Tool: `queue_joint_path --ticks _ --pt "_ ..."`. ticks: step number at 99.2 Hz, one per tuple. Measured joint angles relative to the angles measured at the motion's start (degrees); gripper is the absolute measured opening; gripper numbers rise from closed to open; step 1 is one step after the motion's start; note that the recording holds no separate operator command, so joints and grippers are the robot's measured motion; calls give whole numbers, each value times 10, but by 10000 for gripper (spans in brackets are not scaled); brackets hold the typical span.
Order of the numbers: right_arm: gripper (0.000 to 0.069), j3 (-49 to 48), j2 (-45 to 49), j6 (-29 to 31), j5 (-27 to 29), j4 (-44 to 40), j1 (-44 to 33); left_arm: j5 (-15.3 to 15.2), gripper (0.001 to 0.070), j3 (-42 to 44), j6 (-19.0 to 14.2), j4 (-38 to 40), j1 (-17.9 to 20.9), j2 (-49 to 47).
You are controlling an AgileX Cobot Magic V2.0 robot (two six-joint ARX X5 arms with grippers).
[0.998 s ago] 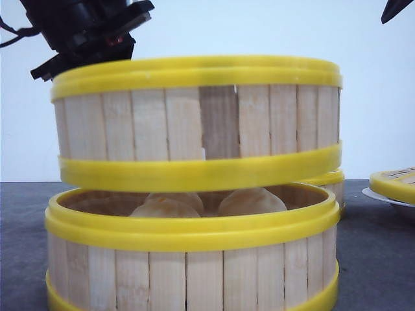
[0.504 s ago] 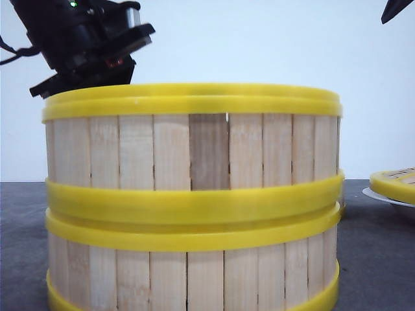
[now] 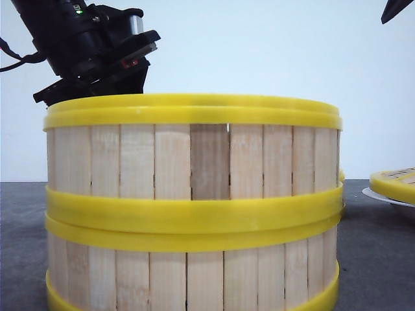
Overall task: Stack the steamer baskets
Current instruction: 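Lower the basket onto the nearest basket and open the left gripper, then grasp the rim of another bun-filled basket with the right gripper and lift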
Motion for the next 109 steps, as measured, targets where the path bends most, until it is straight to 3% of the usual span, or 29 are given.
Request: queue_joint_path --ticks 21,31,53,65,83,109 --pt "367 4 17 0 -15 -1 0 -42 285 0 0 16 22 -82" --pt "367 28 54 0 -28 -3 0 -45 286 0 0 40 41 -156" --pt "367 115 176 0 -31 -26 11 -58 286 -2 -7 59 81 -315" --pt "367 153 264 0 -31 -45 19 -74 286 -60 -15 81 94 -399" --pt "367 221 391 0 -31 -70 22 -74 286 -164 -37 27 94 -522" --pt "366 282 531 -4 6 -76 22 -74 285 -167 -69 -68 94 -622"
